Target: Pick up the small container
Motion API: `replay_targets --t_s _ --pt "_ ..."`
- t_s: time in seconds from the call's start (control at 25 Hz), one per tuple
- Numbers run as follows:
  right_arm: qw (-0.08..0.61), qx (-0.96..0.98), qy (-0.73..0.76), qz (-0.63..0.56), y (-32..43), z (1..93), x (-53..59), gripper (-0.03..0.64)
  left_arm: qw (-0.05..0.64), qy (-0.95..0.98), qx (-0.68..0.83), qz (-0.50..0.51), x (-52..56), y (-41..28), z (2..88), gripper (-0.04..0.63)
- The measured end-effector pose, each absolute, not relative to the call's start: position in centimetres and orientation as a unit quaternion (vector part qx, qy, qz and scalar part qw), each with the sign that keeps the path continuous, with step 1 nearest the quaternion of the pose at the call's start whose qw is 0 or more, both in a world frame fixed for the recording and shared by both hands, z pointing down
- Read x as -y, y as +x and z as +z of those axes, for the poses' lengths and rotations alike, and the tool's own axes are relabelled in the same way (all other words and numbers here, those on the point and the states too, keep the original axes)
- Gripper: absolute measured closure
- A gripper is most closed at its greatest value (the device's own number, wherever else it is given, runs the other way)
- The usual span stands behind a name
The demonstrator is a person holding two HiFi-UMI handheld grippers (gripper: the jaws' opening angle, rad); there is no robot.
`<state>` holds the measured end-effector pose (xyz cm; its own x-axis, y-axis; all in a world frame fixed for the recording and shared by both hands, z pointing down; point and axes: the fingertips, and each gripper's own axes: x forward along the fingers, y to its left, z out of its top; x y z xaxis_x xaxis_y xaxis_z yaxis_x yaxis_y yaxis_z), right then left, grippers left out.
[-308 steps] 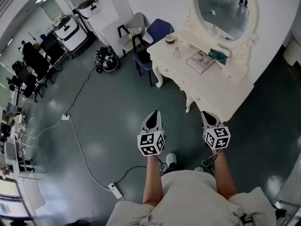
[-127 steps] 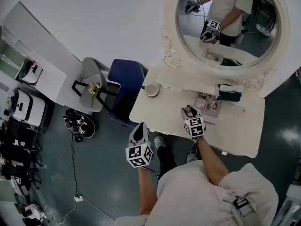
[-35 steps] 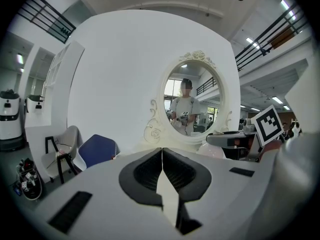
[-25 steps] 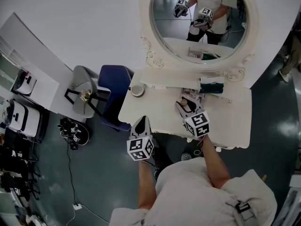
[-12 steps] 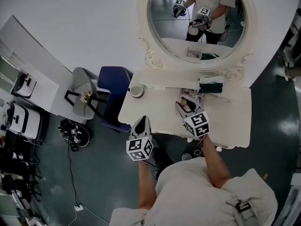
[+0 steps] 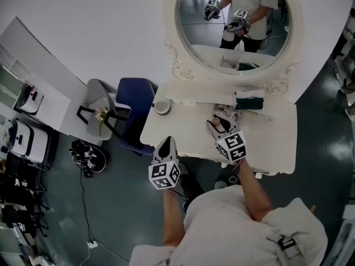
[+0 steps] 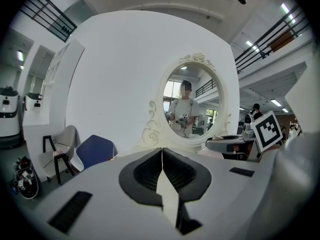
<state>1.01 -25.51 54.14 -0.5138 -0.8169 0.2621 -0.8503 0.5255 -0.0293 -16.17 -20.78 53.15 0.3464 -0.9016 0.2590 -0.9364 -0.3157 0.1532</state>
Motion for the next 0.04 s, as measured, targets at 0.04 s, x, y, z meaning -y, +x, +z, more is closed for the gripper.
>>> replay_targets --t_s 0.04 --pt "0.108 0.867 0.481 0.078 0.92 54.12 25.44 0.479 0.139 0.808 0.569 0.062 20.7 -16.28 53.11 0.566"
